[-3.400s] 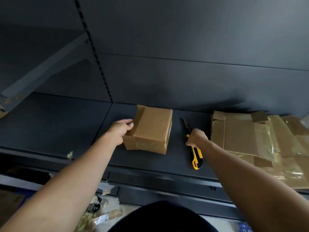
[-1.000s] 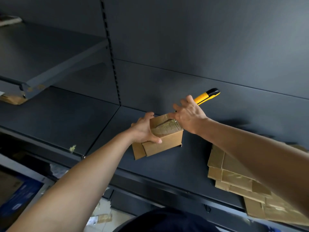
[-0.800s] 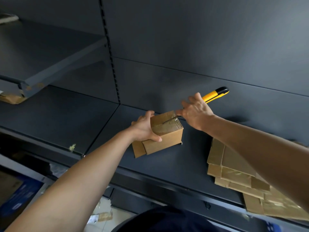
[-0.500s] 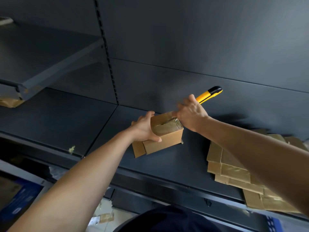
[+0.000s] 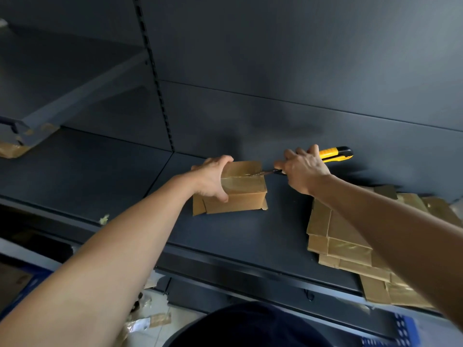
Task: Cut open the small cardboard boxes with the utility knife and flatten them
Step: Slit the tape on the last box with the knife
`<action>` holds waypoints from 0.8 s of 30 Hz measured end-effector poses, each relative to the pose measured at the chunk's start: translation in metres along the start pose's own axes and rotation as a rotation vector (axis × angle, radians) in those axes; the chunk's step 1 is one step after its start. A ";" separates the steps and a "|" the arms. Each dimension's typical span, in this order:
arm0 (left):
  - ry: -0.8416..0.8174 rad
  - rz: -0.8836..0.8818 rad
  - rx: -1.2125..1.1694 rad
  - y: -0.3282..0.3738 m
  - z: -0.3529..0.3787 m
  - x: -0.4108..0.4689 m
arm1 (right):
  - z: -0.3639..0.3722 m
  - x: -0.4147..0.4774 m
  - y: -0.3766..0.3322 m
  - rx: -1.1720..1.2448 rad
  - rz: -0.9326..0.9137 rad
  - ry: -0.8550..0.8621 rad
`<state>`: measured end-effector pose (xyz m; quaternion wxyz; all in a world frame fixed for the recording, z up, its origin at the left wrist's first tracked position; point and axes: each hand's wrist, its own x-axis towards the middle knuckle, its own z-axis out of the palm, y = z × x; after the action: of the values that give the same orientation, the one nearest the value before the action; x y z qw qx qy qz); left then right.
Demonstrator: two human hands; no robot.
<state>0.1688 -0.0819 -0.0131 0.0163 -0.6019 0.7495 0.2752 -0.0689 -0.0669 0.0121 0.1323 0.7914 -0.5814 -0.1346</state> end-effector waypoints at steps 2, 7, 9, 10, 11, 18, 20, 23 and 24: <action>-0.001 0.033 0.034 -0.001 -0.003 -0.002 | 0.002 0.001 0.001 0.019 -0.003 -0.006; 0.005 -0.024 0.086 -0.027 -0.015 -0.008 | 0.007 -0.004 0.034 -0.033 0.052 -0.075; 0.019 -0.043 0.046 -0.031 -0.018 -0.009 | 0.008 -0.002 0.038 0.097 0.119 -0.081; 0.031 -0.054 0.011 -0.029 -0.017 -0.008 | 0.005 0.002 0.032 0.201 0.165 -0.082; 0.055 -0.057 -0.025 -0.025 -0.015 -0.008 | 0.003 0.007 0.023 0.320 0.220 -0.089; 0.599 -0.397 -0.378 -0.005 -0.006 -0.010 | -0.004 0.034 -0.044 1.256 0.335 -0.306; 0.527 -0.499 -0.491 -0.001 -0.004 -0.012 | -0.006 0.033 -0.053 1.457 0.349 -0.399; 0.403 -0.371 -0.523 -0.002 0.002 -0.015 | -0.006 0.029 -0.058 1.615 0.275 -0.591; 0.352 -0.318 -0.510 -0.002 0.004 -0.017 | -0.006 0.028 -0.058 1.626 0.236 -0.645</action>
<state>0.1743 -0.0655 -0.0118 -0.2213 -0.7341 0.5447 0.3397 -0.0075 -0.0769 -0.0056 -0.6293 0.4987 -0.5842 0.1184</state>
